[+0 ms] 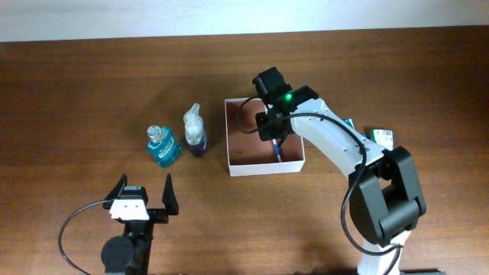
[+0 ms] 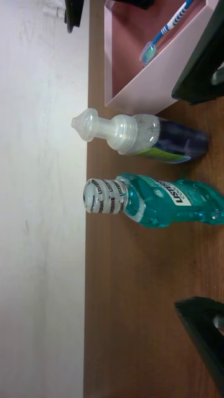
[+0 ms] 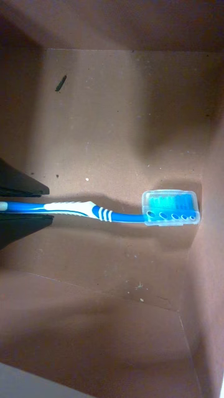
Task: Pack container
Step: 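Carry the toothbrush left into the box and release it, then return the right gripper to the toothpaste tube and grasp it, then lower the toothpaste tube into the box and open the right gripper, then move the right gripper to the blue razor and grasp it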
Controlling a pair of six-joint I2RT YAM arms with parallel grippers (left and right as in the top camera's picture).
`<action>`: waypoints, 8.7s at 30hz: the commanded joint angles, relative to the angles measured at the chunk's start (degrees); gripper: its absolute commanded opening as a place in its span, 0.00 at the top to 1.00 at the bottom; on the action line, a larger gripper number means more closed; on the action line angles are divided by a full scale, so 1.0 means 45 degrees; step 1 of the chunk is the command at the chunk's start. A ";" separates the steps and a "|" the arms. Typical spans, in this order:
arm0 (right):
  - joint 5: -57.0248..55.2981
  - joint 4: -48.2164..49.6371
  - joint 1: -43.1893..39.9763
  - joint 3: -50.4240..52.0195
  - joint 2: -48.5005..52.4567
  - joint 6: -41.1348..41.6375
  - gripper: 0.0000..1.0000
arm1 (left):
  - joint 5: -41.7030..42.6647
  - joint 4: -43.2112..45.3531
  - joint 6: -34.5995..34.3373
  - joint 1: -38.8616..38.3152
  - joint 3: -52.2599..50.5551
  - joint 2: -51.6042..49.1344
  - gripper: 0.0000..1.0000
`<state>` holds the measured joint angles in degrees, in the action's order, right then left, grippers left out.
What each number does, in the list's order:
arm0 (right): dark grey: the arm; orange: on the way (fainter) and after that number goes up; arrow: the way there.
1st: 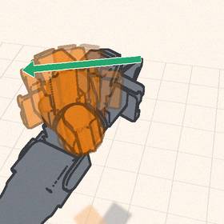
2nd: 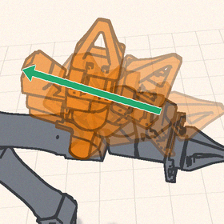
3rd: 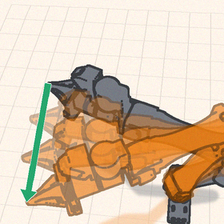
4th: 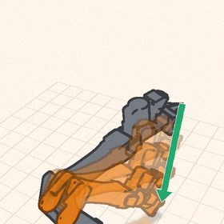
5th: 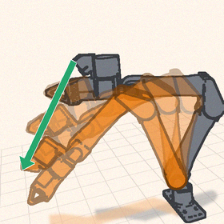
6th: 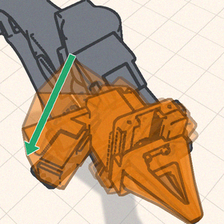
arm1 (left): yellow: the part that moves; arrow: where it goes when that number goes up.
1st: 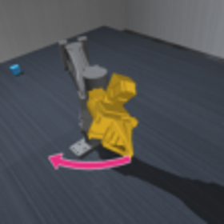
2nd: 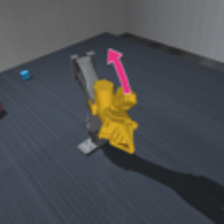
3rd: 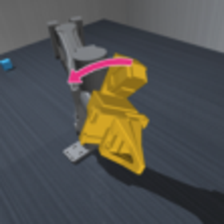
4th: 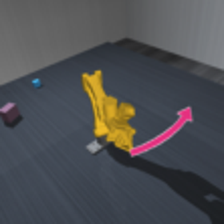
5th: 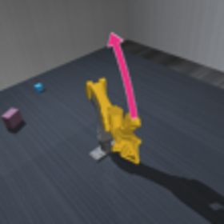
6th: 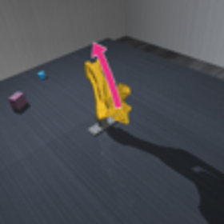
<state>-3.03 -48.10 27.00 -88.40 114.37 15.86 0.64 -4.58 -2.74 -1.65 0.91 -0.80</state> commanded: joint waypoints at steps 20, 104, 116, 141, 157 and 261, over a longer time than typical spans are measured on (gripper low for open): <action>-0.1724 -0.2948 -0.2501 -0.0092 -0.5333 -0.0549 0.66 | 0.0087 0.0005 0.0151 -0.0049 -0.0092 0.0087 0.01; 0.2302 -0.0568 -0.5110 0.2720 -0.5003 -0.2560 0.96 | 0.0087 0.0005 0.0151 -0.0049 -0.0092 0.0087 0.01; 0.2200 0.0189 -0.2176 0.2754 -0.5450 -0.0680 0.96 | 0.0087 0.0005 0.0151 -0.0049 -0.0092 0.0087 0.01; 0.2205 0.1282 -0.0918 0.2788 -0.1996 -0.0408 0.95 | 0.0087 0.0005 0.0151 -0.0049 -0.0092 0.0087 0.01; 0.2200 0.1219 -0.0947 0.2472 -0.2681 -0.0525 0.72 | 0.0087 0.0005 0.0151 -0.0049 -0.0092 0.0087 0.01; 0.2205 -0.1151 -0.4561 0.1826 -0.4070 -0.2764 0.96 | 0.0087 0.0005 0.0151 -0.0049 -0.0092 0.0087 0.01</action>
<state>6.15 -53.19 4.14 -78.19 99.61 0.47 0.62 -4.58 -2.74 -1.65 0.91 -0.80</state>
